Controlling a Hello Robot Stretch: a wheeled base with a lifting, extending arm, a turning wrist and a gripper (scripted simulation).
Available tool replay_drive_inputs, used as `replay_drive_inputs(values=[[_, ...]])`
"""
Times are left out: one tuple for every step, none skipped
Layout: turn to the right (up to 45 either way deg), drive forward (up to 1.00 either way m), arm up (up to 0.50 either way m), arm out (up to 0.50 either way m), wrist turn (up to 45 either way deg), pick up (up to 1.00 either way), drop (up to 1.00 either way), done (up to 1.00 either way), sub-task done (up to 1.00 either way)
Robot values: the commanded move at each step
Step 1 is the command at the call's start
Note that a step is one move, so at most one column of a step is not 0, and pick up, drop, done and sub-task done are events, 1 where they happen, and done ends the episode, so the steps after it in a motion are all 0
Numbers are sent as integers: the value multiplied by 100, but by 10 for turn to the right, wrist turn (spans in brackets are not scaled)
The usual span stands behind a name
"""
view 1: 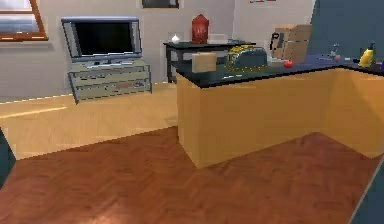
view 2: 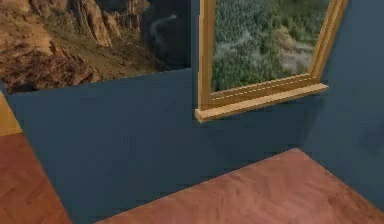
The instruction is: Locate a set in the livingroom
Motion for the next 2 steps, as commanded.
replay_drive_inputs(values=[[0,45,0,0,0,0,0,0,0],[-90,0,0,0,0,0,0,0,0]])
